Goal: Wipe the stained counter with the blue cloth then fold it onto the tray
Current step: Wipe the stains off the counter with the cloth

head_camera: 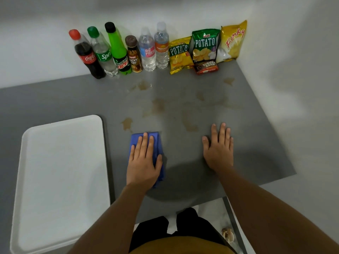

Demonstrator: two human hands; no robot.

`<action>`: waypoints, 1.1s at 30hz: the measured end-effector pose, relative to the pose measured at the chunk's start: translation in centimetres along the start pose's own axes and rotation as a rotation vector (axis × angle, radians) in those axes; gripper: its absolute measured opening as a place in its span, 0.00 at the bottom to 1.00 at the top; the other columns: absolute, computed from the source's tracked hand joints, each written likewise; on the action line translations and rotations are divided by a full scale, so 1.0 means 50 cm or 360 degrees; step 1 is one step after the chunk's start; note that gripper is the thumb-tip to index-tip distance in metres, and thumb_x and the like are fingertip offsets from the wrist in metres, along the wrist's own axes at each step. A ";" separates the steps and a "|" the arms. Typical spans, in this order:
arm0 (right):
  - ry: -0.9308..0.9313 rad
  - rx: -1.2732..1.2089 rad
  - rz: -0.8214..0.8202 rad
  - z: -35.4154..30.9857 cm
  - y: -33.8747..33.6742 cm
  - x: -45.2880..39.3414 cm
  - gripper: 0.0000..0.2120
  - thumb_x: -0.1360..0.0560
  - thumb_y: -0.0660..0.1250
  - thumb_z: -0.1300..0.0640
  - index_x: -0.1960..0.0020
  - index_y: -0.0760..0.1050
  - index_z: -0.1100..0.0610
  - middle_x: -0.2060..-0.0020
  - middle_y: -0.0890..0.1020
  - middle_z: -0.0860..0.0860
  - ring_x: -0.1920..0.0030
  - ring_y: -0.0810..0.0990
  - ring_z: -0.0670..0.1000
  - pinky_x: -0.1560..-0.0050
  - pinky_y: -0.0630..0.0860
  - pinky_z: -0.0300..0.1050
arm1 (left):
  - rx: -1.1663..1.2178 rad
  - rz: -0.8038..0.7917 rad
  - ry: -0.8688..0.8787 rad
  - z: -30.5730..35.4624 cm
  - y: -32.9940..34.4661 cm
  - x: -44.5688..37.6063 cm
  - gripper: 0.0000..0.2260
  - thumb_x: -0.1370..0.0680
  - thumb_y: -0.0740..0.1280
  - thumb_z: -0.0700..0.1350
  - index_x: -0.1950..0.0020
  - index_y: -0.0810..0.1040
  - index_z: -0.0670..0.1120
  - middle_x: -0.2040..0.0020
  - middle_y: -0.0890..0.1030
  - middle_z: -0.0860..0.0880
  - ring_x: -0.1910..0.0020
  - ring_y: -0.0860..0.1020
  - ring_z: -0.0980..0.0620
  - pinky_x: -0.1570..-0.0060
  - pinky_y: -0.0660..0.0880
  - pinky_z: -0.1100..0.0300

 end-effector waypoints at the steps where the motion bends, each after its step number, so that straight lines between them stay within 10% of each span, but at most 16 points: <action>1: 0.0010 -0.0001 0.0000 0.000 0.000 -0.001 0.32 0.15 0.52 0.41 0.16 0.49 0.52 0.17 0.47 0.58 0.18 0.46 0.60 0.19 0.46 0.58 | 0.0000 0.0020 -0.0030 -0.010 -0.002 -0.004 0.33 0.17 0.50 0.62 0.16 0.46 0.50 0.16 0.49 0.49 0.17 0.46 0.50 0.19 0.48 0.48; 33: 0.0087 -0.0038 -0.0033 0.008 0.015 -0.010 0.33 0.18 0.40 0.34 0.16 0.43 0.45 0.17 0.44 0.52 0.17 0.41 0.54 0.19 0.44 0.55 | 0.0028 0.0065 -0.0151 -0.100 -0.044 -0.144 0.33 0.17 0.49 0.61 0.16 0.46 0.50 0.16 0.49 0.48 0.17 0.47 0.48 0.19 0.46 0.48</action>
Point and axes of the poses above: each hand's wrist, its own x-axis away from the middle knuckle, its own y-axis out of the palm, z = x × y, the point moved 1 cm from there along -x, towards the middle knuckle
